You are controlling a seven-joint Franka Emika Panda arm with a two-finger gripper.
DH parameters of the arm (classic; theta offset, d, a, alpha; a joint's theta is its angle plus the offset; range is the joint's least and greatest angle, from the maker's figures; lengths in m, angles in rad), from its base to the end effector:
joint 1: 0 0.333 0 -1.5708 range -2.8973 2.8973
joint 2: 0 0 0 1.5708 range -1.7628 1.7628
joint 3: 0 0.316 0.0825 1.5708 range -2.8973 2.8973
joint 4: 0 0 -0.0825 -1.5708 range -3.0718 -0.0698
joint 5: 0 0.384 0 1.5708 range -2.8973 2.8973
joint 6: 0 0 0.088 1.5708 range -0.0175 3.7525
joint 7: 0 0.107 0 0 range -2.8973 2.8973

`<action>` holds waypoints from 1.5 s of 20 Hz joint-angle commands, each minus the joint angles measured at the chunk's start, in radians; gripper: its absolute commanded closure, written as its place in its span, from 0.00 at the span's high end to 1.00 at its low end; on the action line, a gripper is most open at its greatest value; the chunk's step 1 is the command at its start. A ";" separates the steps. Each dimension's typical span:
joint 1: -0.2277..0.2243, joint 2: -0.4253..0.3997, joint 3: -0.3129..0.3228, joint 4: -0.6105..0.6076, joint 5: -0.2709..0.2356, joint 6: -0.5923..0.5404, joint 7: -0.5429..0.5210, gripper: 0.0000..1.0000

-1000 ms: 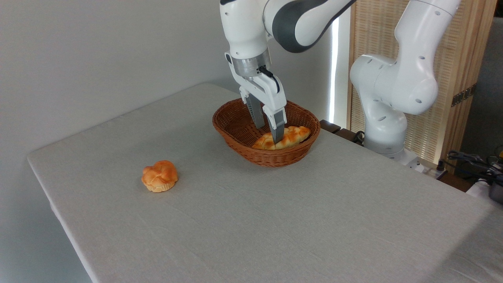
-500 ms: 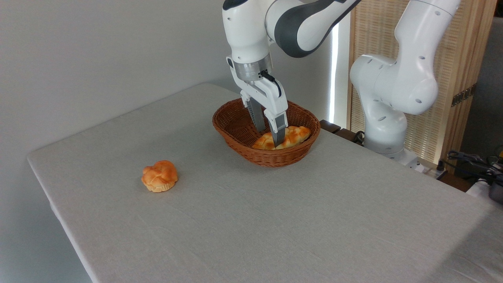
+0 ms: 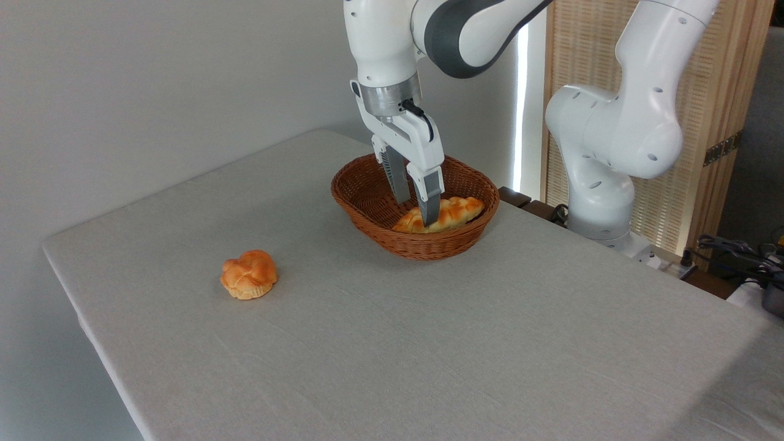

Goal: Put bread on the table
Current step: 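Lower the gripper into the basket and close on the braided loaf, then lift the braided loaf up out of the basket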

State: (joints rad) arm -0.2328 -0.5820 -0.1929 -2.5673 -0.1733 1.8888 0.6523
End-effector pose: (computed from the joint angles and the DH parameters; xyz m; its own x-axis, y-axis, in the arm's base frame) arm 0.3216 -0.1606 0.4442 0.5553 -0.8301 -0.0498 -0.8237 -0.5573 0.1042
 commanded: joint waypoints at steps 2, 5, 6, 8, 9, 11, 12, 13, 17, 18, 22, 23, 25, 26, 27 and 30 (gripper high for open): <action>-0.002 -0.001 0.003 0.021 0.055 -0.073 0.004 1.00; -0.002 0.007 0.003 0.016 0.055 -0.073 0.003 1.00; -0.003 0.008 0.003 0.016 0.055 -0.070 0.001 1.00; -0.008 0.013 0.003 0.007 0.055 -0.066 0.004 1.00; -0.011 0.019 0.003 0.001 0.057 -0.063 0.004 1.00; -0.011 0.022 0.003 -0.014 0.057 -0.050 0.006 1.00; -0.013 0.025 0.003 -0.023 0.057 -0.037 0.004 1.00; -0.014 0.025 0.003 -0.037 0.057 -0.025 0.004 0.99; -0.025 0.034 0.003 -0.043 0.057 -0.008 0.006 0.75; -0.026 0.034 0.003 -0.043 0.057 -0.008 0.015 0.66; -0.030 0.034 0.003 -0.043 0.055 -0.013 0.059 0.37; -0.030 0.034 0.003 -0.043 0.055 -0.013 0.061 0.35; -0.030 0.034 0.003 -0.043 0.055 -0.013 0.061 0.30; -0.030 0.036 0.003 -0.043 0.055 -0.014 0.063 0.26; -0.030 0.036 0.003 -0.043 0.055 -0.014 0.066 0.20; -0.030 0.039 0.003 -0.042 0.055 -0.020 0.082 0.14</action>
State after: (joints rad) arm -0.2563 -0.5489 -0.1954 -2.5973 -0.1290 1.8649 0.7055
